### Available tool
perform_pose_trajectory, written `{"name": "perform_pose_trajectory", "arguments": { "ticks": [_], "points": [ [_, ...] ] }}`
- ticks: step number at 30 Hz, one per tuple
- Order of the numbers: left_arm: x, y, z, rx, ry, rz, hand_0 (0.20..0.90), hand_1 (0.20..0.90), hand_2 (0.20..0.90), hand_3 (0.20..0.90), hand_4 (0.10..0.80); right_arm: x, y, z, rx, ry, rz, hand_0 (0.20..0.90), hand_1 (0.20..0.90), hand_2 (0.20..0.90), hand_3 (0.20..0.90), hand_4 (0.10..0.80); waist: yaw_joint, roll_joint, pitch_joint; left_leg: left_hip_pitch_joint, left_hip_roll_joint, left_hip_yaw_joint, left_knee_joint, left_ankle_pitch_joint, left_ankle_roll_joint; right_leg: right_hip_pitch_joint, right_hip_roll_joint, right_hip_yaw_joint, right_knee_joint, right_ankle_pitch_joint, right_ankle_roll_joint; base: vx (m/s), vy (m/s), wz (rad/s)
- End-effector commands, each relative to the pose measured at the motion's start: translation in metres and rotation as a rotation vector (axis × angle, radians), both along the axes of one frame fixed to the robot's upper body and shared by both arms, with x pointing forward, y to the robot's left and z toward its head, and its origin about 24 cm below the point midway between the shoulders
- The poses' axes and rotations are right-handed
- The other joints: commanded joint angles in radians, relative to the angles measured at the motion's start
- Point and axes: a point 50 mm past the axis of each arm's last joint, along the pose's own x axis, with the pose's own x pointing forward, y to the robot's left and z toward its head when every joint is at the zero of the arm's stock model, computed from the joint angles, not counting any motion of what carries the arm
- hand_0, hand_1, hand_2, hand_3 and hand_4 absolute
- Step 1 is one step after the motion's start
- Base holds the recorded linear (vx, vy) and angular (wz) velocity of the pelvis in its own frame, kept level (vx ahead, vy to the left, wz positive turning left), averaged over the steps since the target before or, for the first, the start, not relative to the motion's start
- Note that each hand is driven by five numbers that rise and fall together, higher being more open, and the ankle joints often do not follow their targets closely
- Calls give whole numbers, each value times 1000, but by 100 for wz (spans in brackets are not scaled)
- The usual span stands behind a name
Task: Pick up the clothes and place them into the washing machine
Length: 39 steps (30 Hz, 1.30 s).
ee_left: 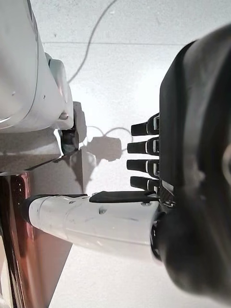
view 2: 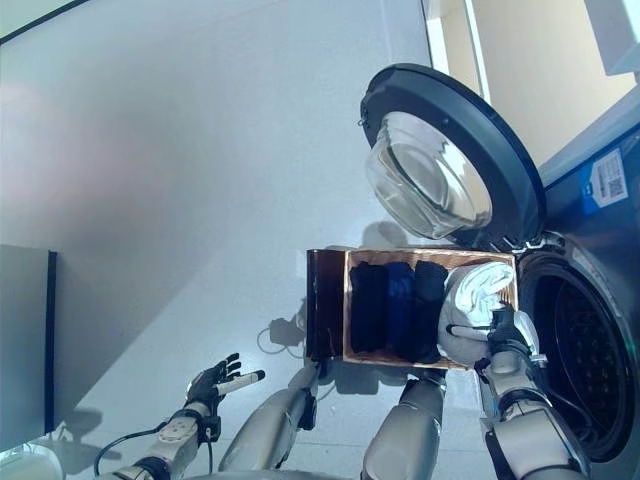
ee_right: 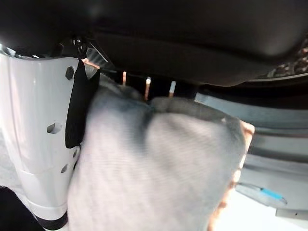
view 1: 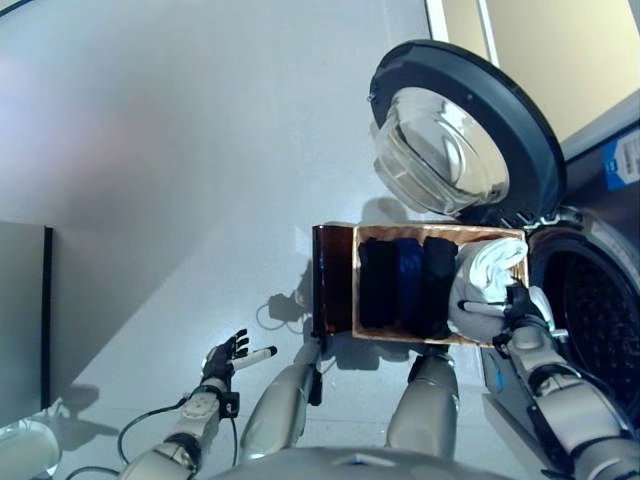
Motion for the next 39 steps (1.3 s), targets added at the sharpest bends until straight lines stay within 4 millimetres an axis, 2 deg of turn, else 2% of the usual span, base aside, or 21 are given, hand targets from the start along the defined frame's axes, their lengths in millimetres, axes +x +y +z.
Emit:
{"name": "perform_pose_trajectory", "arguments": {
  "ticks": [1,3,8,13,17,19,25,29,30,33,36,37,39],
  "points": [
    [-3,32,4,98,5,73,900,900,900,900,800,3,13,-6,59,-50,-14,200,200,200,200,300,22,-80,-27,6,71,59,77,-85,-97,-54,-56,103,-116,269,1,19,-6,3],
    [-3,33,4,100,10,75,900,900,900,900,800,-1,12,-9,71,-50,-32,200,200,200,200,300,20,-84,-31,6,69,58,79,-85,-97,-47,-57,100,-119,272,1,0,0,0],
    [-5,40,5,118,21,90,900,900,900,900,800,-29,4,-24,128,-40,-140,200,200,200,200,300,6,-103,-43,29,74,59,97,-105,-102,-8,-54,93,-119,263,3,13,-2,0],
    [-11,51,5,131,29,133,900,900,900,900,800,-46,11,-36,223,-101,-205,200,200,200,200,300,-29,-134,-51,52,81,71,101,-117,-102,8,-43,102,-130,272,8,4,3,-1],
    [-14,56,6,127,18,176,900,900,900,900,800,-53,17,-41,317,-200,-288,200,200,200,200,300,-56,-148,-61,74,87,90,90,-125,-101,5,-34,119,-140,278,11,30,44,-12],
    [-16,53,6,104,-8,205,900,900,900,900,800,-55,25,-41,441,-369,-398,200,200,200,200,300,-80,-146,-69,99,94,106,81,-135,-100,10,-24,134,-146,273,14,59,71,-27],
    [-25,38,-1,68,-9,201,900,900,900,900,800,-76,37,-54,645,-622,-739,200,200,200,200,300,-103,-128,-91,121,88,116,76,-147,-95,17,-30,142,-160,276,22,45,45,-21],
    [-26,25,-4,38,-4,190,900,900,900,900,800,-74,43,-56,789,-821,-965,200,200,200,200,300,-109,-113,-99,128,80,122,70,-150,-93,19,-35,144,-169,277,24,27,35,-10],
    [-25,25,-4,39,-5,189,900,900,900,900,800,-75,43,-56,792,-825,-967,200,200,200,200,300,-108,-113,-98,128,80,122,70,-150,-93,19,-35,144,-170,277,24,19,22,-10],
    [-31,15,-9,6,29,186,900,900,900,900,800,-75,50,-63,935,-985,-1204,200,200,200,200,300,-103,-96,-102,130,74,123,61,-150,-91,20,-38,141,-179,276,26,24,28,-3],
    [-31,13,-10,-6,38,186,900,900,900,900,800,-71,49,-61,950,-997,-1213,200,200,200,200,300,-98,-90,-100,126,70,126,59,-147,-92,14,-39,143,-181,277,25,0,0,0],
    [-32,10,-10,-20,38,186,900,900,900,900,800,-60,44,-54,970,-1040,-1219,200,200,200,200,300,-95,-83,-91,117,67,128,60,-144,-93,4,-40,145,-181,277,23,0,0,0],
    [-32,7,-10,-33,33,179,900,900,900,900,800,-52,37,-46,976,-1091,-1233,200,200,200,200,300,-88,-72,-85,107,64,130,60,-140,-93,-7,-40,149,-180,276,22,-17,6,0]
  ]
}}
